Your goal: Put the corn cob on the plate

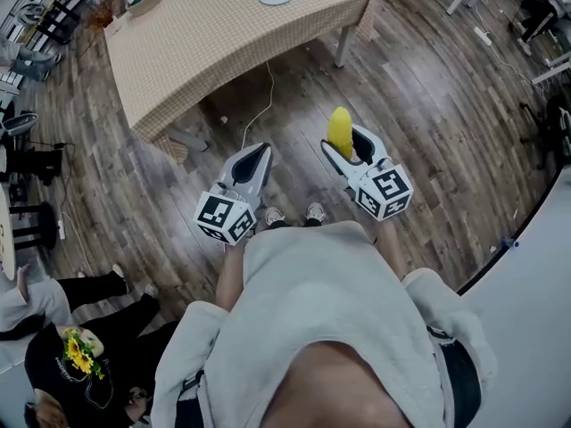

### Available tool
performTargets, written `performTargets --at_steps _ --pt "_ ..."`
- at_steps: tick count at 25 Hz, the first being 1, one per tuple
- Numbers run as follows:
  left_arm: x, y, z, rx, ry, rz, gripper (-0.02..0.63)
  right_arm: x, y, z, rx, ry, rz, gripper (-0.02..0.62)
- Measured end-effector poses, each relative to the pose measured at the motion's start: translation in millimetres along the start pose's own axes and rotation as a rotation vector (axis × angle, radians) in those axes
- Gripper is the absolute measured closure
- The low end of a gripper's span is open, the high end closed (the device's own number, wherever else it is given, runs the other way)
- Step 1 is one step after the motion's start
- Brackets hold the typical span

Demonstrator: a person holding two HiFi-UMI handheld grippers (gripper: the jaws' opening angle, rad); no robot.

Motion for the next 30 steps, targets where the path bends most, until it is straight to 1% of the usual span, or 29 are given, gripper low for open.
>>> performTargets --at_steps 6,12,23,30 --pt "-2.9 10.2 -13.8 0.018 0.003 -0.009 0.598 -2.3 -11.3 -13.5 0.02 0.01 0.002 0.342" --pt "-8.8 27.3 -16.8 0.031 0.002 -0.008 0.598 -1.8 -11.9 -30.5 0.042 0.009 0.004 0.342" --pt "-9.0 67.0 -12.5 0.017 -0.003 -0.026 0.598 1.5 -9.8 -66.7 0.024 0.002 0.009 0.342" --pt "-11.2 83.9 3.6 0.006 -0.01 -0.02 0.598 2.0 1.9 -83.0 -0.001 0.001 0.002 0.342"
Point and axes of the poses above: the fingertips, and each gripper's own axes: y forward along the fingers, z to its left, x out of its top, the point moved 2 cm from there along -y, backward along the fingers, and after that the axes turned 10 degrees about -z, right-handed, at the moved point
